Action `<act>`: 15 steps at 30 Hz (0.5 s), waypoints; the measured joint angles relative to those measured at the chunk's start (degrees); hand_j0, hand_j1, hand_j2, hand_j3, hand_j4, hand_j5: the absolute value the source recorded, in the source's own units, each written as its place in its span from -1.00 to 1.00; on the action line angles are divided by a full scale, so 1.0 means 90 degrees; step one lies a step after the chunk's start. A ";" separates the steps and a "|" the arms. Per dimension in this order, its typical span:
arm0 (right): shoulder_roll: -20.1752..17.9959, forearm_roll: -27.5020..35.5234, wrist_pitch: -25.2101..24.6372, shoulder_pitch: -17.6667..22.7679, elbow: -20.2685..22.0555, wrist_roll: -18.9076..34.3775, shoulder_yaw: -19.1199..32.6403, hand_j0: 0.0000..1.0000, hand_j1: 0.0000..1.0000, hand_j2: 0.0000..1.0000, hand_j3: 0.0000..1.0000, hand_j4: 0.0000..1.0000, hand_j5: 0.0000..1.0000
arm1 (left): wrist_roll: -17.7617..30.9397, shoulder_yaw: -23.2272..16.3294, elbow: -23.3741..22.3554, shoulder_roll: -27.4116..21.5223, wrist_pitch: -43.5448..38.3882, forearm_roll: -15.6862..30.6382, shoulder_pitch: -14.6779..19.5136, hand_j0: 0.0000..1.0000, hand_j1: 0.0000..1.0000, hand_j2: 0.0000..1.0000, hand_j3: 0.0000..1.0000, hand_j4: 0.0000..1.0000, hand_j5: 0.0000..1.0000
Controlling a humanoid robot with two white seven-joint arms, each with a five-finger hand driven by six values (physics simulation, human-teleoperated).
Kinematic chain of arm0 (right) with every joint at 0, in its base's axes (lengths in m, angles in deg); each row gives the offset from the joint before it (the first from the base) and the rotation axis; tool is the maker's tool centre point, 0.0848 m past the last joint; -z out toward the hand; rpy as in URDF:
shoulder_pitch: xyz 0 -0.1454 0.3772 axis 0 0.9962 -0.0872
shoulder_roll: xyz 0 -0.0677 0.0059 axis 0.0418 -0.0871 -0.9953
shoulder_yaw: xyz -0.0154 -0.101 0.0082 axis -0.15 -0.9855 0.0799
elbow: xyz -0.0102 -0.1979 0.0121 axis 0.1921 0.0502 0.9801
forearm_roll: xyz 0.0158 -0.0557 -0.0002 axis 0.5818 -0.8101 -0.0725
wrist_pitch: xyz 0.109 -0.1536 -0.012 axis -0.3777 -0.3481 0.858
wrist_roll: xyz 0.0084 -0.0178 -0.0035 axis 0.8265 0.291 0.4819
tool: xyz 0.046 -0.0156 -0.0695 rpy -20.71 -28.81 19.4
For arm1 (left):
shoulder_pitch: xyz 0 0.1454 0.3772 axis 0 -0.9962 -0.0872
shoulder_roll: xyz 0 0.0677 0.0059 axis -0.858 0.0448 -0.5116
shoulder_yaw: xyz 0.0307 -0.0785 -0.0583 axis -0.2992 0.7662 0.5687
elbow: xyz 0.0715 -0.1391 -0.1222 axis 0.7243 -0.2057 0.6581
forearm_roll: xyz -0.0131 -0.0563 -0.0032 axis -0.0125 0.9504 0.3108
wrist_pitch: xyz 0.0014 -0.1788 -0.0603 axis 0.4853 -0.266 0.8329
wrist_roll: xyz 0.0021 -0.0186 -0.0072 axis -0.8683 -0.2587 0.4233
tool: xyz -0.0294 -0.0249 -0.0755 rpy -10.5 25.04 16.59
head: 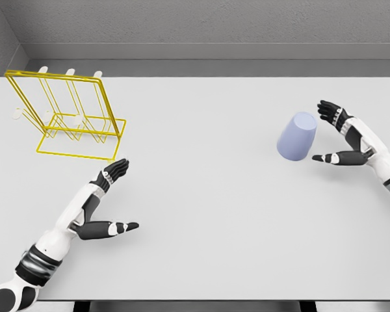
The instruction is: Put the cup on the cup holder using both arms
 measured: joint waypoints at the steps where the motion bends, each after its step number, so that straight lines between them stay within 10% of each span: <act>1: 0.0005 -0.0016 -0.0006 0.0000 -0.0058 0.0000 -0.0026 1.00 1.00 1.00 1.00 1.00 1.00 | -0.0002 -0.0001 0.0003 -0.0004 0.0000 0.0000 -0.0048 1.00 1.00 1.00 1.00 1.00 1.00; 15: 0.0038 -0.0317 -0.0514 -0.0303 -0.0209 0.0000 -0.0090 1.00 1.00 1.00 1.00 1.00 1.00 | 0.0003 0.0088 0.0019 -0.0106 0.0000 0.0119 -0.0068 1.00 1.00 1.00 1.00 1.00 1.00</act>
